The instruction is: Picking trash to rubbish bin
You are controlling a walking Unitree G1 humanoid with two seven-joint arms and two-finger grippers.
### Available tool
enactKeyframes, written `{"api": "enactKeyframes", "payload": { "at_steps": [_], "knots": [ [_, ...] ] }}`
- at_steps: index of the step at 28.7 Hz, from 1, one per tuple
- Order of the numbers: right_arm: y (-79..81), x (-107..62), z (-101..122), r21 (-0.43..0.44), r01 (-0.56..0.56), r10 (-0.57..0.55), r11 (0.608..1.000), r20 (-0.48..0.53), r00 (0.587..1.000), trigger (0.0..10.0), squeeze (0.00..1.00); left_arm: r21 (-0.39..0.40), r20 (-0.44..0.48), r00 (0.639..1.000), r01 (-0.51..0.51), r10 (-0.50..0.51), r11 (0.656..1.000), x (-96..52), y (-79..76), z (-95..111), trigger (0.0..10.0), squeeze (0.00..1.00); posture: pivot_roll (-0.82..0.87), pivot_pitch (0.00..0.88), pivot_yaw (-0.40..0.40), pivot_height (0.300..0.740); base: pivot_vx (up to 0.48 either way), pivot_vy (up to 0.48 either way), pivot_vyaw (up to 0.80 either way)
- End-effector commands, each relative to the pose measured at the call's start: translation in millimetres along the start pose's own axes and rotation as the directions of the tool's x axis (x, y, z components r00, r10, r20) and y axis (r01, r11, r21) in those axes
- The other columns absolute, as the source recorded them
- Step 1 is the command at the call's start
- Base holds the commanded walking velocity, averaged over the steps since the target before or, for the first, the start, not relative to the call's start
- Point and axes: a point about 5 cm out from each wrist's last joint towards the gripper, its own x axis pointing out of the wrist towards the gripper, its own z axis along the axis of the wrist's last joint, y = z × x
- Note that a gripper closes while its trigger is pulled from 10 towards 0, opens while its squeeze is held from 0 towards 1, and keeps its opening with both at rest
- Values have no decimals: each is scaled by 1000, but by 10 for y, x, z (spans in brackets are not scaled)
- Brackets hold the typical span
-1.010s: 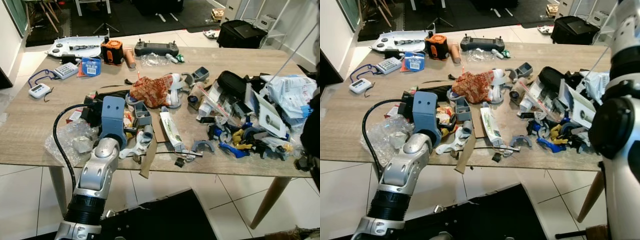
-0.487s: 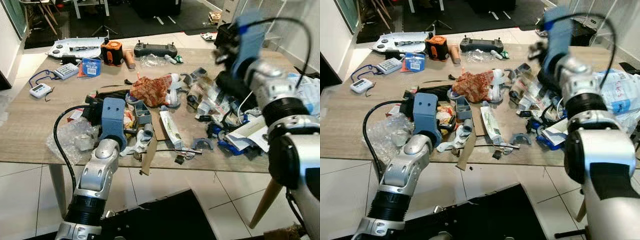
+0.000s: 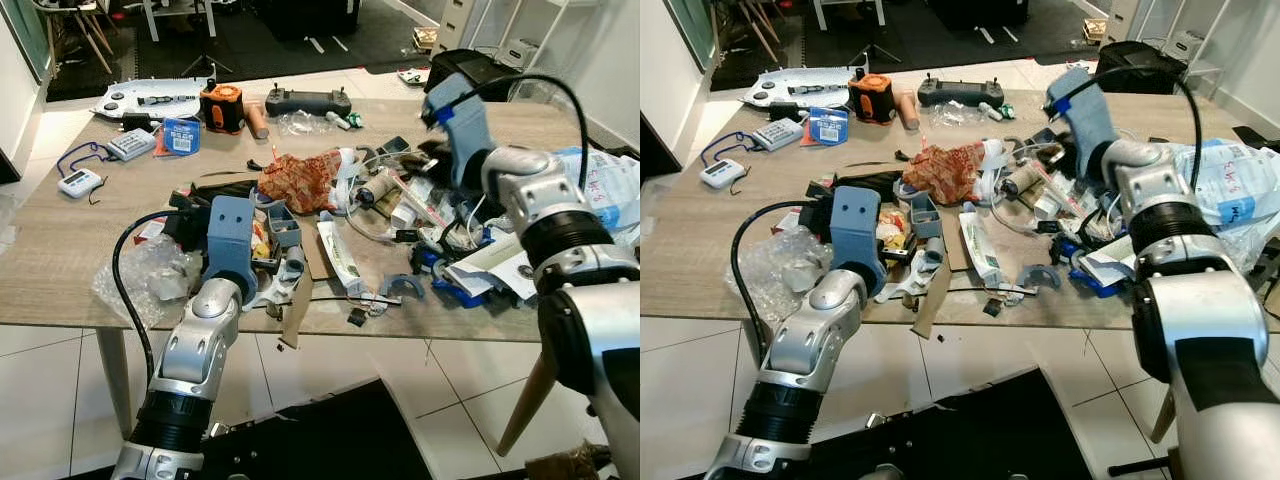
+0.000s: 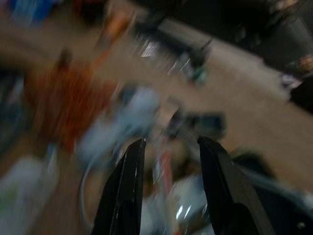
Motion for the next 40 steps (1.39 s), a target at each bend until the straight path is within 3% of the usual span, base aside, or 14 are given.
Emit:
{"api": "enactKeyframes", "payload": {
  "at_steps": [1, 2, 3, 9, 11, 17, 18, 19, 20, 22, 25, 34, 38, 40],
  "knots": [
    [-208, -90, 162, 107, 180, -194, 978, 137, 971, 10000, 0, 11, -17, 1000, -6, 6, 1000, -23, 25, -56, 10000, 0, -2, 85, 5, 740, 0, 0, 0],
    [-208, -90, 162, 107, 180, -194, 978, 137, 971, 10000, 0, 11, -17, 1000, -6, 6, 1000, -23, 25, -56, 10000, 0, -2, 85, 5, 740, 0, 0, 0],
    [-346, -214, 80, 252, 306, -358, 918, 193, 914, 10000, 1000, 11, -19, 1000, -6, 7, 1000, -33, 32, -73, 10000, 0, -9, 87, 2, 740, 0, 0, 0],
    [-434, -436, -234, 315, 457, -522, 832, 165, 837, 10000, 1000, 4, -1, 1000, 15, -15, 1000, -52, 9, -58, 10000, 0, 2, 94, -5, 740, 0, 0, 0],
    [-346, -595, -583, 347, 524, -582, 778, 83, 809, 10000, 1000, 4, 61, 995, 83, -83, 997, -79, -53, 12, 10000, 0, 2, 101, -1, 740, 0, 0, 0],
    [-136, -832, -854, 356, 564, -614, 746, 37, 789, 10000, 1000, 78, 172, 947, 261, -271, 962, -180, -200, 136, 10000, 0, 3, 110, 3, 740, 0, 0, 0],
    [-68, -909, -890, 367, 577, -631, 729, 36, 775, 10000, 816, 75, 211, 925, 306, -315, 949, -218, -238, 190, 10000, 0, 1, 119, 6, 740, 0, 0, 0],
    [-68, -909, -890, 367, 577, -631, 729, 36, 775, 10000, 816, 75, 211, 925, 306, -315, 949, -218, -238, 190, 10000, 0, 1, 119, 6, 740, 0, 0, 0],
    [-1, -979, -916, 372, 588, -645, 718, 41, 763, 10000, 102, 82, 247, 902, 346, -356, 935, -254, -275, 242, 10000, 0, 1, 119, 6, 740, 0, 0, 0],
    [67, -1048, -937, 385, 599, -661, 702, 39, 749, 10000, 0, 91, 269, 879, 383, -393, 919, -287, -317, 277, 10000, 0, -7, 130, 10, 740, 0, 0, 0],
    [184, -1138, -978, 386, 614, -672, 688, 20, 741, 10000, 0, 108, 281, 850, 434, -446, 894, -330, -385, 295, 10000, 0, -9, 133, 13, 740, 0, 0, 0],
    [273, -1335, -1009, 404, 675, -725, 617, -43, 688, 10000, 0, 121, 289, 837, 449, -464, 885, -325, -440, 298, 10000, 0, -10, 141, 19, 740, 0, 0, 0],
    [332, -1323, -952, 429, 657, -713, 619, -44, 700, 10000, 0, -52, 394, 800, 511, -452, 858, -370, -500, 424, 10000, 0, -13, 142, 19, 740, 0, 0, 0],
    [359, -1318, -973, 450, 659, -712, 603, -70, 699, 10000, 0, -47, 401, 789, 525, -465, 850, -381, -526, 441, 10000, 0, -13, 142, 19, 740, 0, 0, 0]
  ]
}}
